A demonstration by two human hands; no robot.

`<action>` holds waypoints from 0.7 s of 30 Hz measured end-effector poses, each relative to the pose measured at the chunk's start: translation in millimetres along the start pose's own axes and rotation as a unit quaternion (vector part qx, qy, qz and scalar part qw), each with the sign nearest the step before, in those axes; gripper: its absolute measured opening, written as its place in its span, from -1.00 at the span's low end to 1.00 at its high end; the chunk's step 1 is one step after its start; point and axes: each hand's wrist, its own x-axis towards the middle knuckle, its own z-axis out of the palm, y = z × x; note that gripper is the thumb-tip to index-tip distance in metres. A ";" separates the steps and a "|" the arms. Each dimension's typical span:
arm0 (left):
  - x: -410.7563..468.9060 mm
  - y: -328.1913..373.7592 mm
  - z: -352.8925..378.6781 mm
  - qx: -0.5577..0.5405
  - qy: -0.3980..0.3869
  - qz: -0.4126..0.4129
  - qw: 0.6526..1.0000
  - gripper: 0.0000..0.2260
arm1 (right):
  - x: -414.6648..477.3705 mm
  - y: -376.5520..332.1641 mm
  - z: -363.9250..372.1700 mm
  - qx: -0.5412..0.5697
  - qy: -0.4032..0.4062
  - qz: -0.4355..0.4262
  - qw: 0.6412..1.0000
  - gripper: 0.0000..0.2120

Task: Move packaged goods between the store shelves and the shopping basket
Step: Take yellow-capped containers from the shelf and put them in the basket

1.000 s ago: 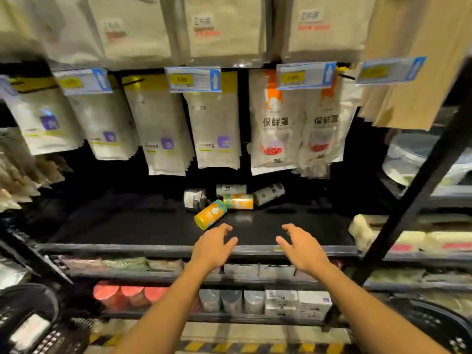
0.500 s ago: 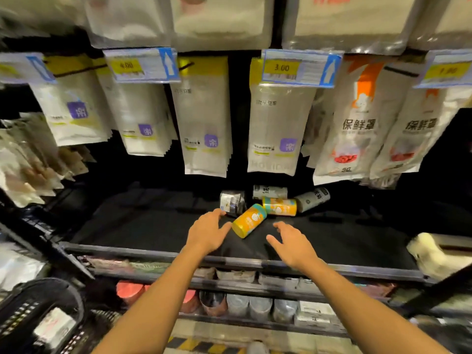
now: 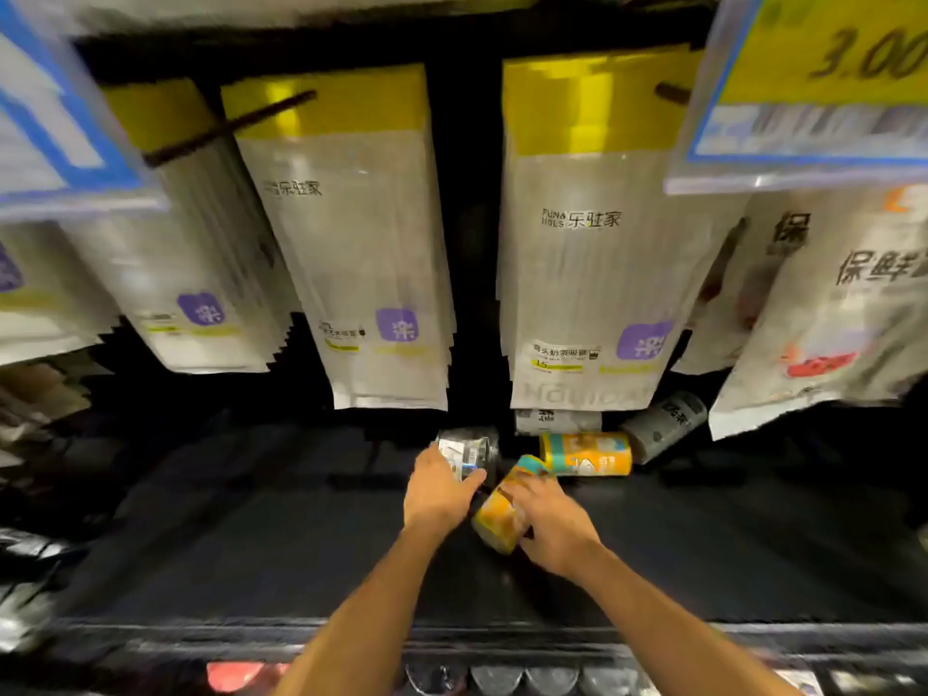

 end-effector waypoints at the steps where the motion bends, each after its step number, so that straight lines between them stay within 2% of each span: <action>1: 11.1 -0.6 3.6 0.010 0.000 -0.013 1.000 -0.29 | 6.9 1.8 3.4 -0.019 0.004 -0.008 1.000 -0.33; 4: 37.7 -3.0 18.2 0.004 -0.010 -0.048 0.999 -0.05 | 19.8 6.3 10.2 -0.087 0.006 -0.032 0.996 -0.31; 7: 53.5 -2.1 30.9 -0.031 0.005 -0.075 0.997 0.02 | 23.9 11.4 19.9 -0.154 -0.003 -0.053 0.987 -0.31; 10: 61.3 -1.4 38.3 -0.018 0.013 -0.098 0.995 0.01 | 30.4 15.8 27.8 -0.149 0.011 -0.034 0.988 -0.29; 14: 64.5 -0.9 39.2 0.016 0.029 -0.089 0.995 -0.10 | 36.7 17.7 31.3 -0.158 0.031 -0.040 0.986 -0.33; 17: 60.9 0.7 31.4 0.027 0.025 -0.085 0.996 -0.12 | 37.5 23.9 38.5 -0.164 0.040 -0.030 0.985 -0.21; 21: 45.0 -1.6 10.3 -0.008 0.001 -0.129 0.992 -0.06 | 18.4 29.7 37.6 -0.086 0.095 -0.031 0.991 -0.17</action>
